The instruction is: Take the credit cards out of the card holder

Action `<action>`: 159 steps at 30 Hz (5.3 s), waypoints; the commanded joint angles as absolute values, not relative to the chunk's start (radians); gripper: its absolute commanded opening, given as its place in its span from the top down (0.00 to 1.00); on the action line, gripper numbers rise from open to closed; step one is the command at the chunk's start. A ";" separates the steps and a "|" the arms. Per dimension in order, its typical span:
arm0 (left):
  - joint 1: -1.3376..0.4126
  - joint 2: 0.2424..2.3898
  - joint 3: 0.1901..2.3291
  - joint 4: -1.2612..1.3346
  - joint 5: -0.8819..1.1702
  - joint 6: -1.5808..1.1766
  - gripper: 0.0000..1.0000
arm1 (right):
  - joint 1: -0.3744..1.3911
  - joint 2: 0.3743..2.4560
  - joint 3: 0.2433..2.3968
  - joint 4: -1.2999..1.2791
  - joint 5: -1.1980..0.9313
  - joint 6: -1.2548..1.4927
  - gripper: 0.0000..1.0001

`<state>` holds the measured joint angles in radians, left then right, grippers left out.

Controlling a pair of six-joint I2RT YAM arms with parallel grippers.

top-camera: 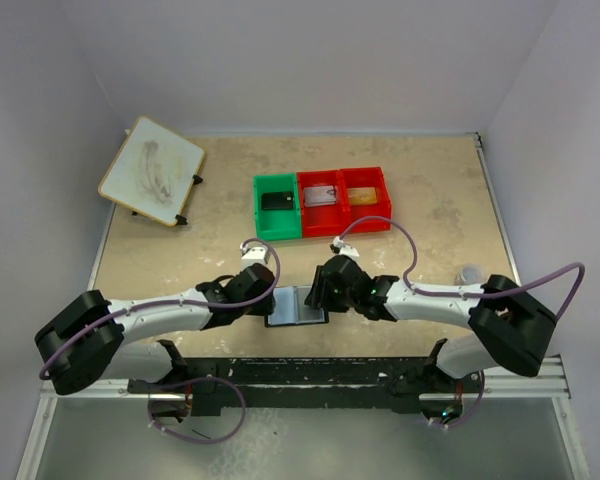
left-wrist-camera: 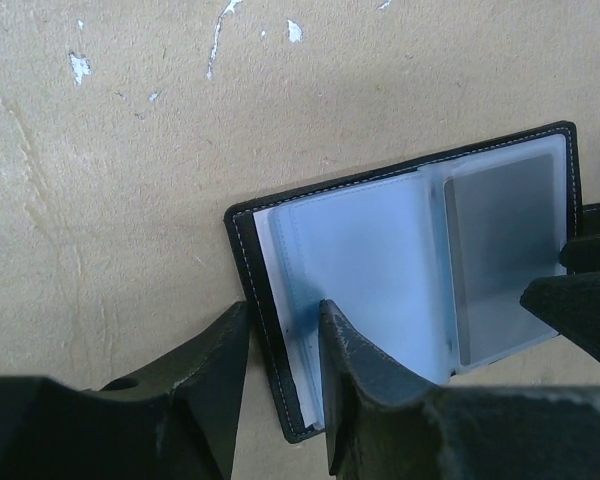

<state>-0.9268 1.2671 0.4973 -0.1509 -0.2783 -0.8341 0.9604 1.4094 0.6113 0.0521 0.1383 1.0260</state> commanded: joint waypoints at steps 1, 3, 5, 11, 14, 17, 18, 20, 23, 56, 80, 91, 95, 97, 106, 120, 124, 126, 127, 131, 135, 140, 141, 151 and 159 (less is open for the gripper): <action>-0.923 1.286 0.500 -0.149 -0.250 -0.818 0.70 | 0.965 1.423 0.598 0.063 0.154 1.048 0.50; -0.923 1.286 0.501 -0.149 -0.249 -0.817 0.73 | 0.964 1.408 0.587 0.092 0.130 1.059 0.49; -0.923 1.287 0.500 -0.145 -0.245 -0.815 0.76 | 0.963 1.378 0.554 0.155 0.064 1.073 0.49; -0.923 1.287 0.502 -0.143 -0.241 -0.815 0.78 | 0.963 1.313 0.497 0.315 0.010 1.117 0.49; -0.923 1.290 0.503 -0.140 -0.238 -0.814 0.79 | 0.962 1.321 0.509 0.325 0.000 1.112 0.49; -0.923 1.290 0.503 -0.139 -0.234 -0.815 0.80 | 0.963 1.327 0.523 0.326 -0.012 1.110 0.49; -0.923 1.288 0.505 -0.140 -0.233 -0.815 0.80 | 0.963 1.325 0.524 0.330 -0.014 1.110 0.49; -0.923 1.288 0.505 -0.140 -0.233 -0.814 0.80 | 0.963 1.316 0.521 0.344 -0.006 1.111 0.49; -0.923 1.287 0.507 -0.142 -0.232 -0.813 0.81 | 0.963 1.302 0.519 0.356 0.009 1.113 0.49; -0.923 1.223 0.510 -0.192 -0.285 -0.816 0.84 | 0.963 1.453 0.642 0.431 -0.089 1.059 0.49; -0.923 1.134 0.519 -0.069 -0.246 -0.849 0.59 | 0.962 1.279 0.445 0.461 0.023 1.141 0.46; -0.923 1.170 0.505 -0.014 -0.176 -0.840 0.62 | 0.958 1.325 0.382 0.621 -0.033 1.166 0.47; -0.923 1.194 0.510 -0.018 -0.161 -0.830 0.65 | 0.953 1.362 0.396 0.630 -0.047 1.165 0.49; -0.923 1.210 0.512 -0.026 -0.157 -0.825 0.66 | 0.951 1.381 0.402 0.633 -0.050 1.166 0.49; -0.923 1.264 0.491 -0.033 -0.168 -0.798 0.72 | 0.950 1.442 0.471 0.529 -0.029 1.135 0.50; -0.924 1.318 0.474 -0.118 -0.265 -0.783 0.87 | 0.951 1.477 0.472 0.538 -0.010 1.157 0.56; -0.925 1.312 0.471 -0.124 -0.268 -0.775 0.88 | 0.950 1.500 0.462 0.587 -0.028 1.168 0.60; -0.925 1.315 0.479 -0.132 -0.272 -0.775 0.90 | 0.950 1.506 0.457 0.598 -0.027 1.167 0.64; -0.925 1.308 0.478 -0.133 -0.279 -0.779 0.91 | 0.950 1.507 0.459 0.594 -0.020 1.163 0.66; -0.925 1.258 0.477 -0.121 -0.289 -0.804 0.91 | 0.949 1.500 0.455 0.594 -0.002 1.161 0.76; -0.927 1.250 0.473 -0.031 -0.230 -0.870 0.91 | 0.950 1.503 0.447 0.612 -0.001 1.170 0.78; -0.931 1.234 0.483 -0.035 -0.256 -0.902 0.90 | 0.949 1.503 0.439 0.627 -0.006 1.178 0.79; -0.931 1.223 0.487 -0.042 -0.260 -0.902 0.89 | 0.949 1.501 0.435 0.632 -0.006 1.181 0.79; -0.931 1.194 0.498 -0.030 -0.221 -0.897 0.79 | 0.946 1.496 0.412 0.671 -0.013 1.196 0.84; -0.931 1.247 0.466 -0.012 -0.166 -0.874 0.84 | 0.941 1.512 0.412 0.653 -0.022 1.214 0.74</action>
<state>-0.9260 1.2343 0.4770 -0.0597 -0.2031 -0.8799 0.9474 1.5059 0.4164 0.6338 -0.0208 1.1934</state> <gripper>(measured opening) 0.179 0.241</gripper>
